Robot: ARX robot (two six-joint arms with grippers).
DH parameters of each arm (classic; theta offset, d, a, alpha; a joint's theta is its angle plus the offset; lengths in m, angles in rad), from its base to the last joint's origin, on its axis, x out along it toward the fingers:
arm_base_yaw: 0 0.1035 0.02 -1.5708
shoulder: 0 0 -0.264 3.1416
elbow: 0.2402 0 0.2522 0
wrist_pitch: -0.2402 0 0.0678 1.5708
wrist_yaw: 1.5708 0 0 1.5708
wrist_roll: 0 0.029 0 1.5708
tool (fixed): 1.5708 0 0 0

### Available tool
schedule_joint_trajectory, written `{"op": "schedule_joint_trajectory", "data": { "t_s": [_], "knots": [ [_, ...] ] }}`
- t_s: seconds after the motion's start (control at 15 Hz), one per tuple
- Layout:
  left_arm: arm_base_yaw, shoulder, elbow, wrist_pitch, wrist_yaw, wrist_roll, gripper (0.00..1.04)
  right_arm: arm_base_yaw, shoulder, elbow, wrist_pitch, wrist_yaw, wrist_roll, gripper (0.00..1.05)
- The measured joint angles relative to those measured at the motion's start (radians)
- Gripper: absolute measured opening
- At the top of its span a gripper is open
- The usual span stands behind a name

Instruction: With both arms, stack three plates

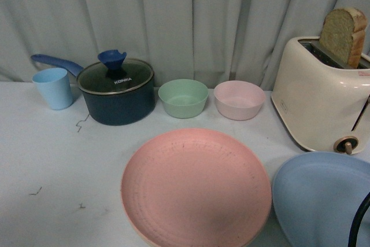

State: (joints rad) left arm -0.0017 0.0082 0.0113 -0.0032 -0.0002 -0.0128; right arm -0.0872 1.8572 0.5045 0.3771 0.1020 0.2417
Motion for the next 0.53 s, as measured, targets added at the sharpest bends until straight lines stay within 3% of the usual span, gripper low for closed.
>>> {"op": "schedule_joint_trajectory", "data": {
  "t_s": [0.07,0.33,0.4,0.53],
  "knots": [
    [0.000,0.000,0.000,0.000,0.000,0.000,0.98,-0.012,-0.002,-0.005,0.002,-0.002,-0.011,0.51],
    [0.000,0.000,0.000,0.000,0.000,0.000,0.98,-0.047,-0.055,-0.035,0.000,-0.037,-0.034,0.12],
    [0.000,0.000,0.000,0.000,0.000,0.000,0.98,-0.059,-0.087,-0.045,-0.001,-0.061,-0.034,0.05],
    [0.000,0.000,0.000,0.000,0.000,0.000,0.98,-0.075,-0.161,-0.085,-0.029,-0.097,-0.060,0.03]
  ]
}}
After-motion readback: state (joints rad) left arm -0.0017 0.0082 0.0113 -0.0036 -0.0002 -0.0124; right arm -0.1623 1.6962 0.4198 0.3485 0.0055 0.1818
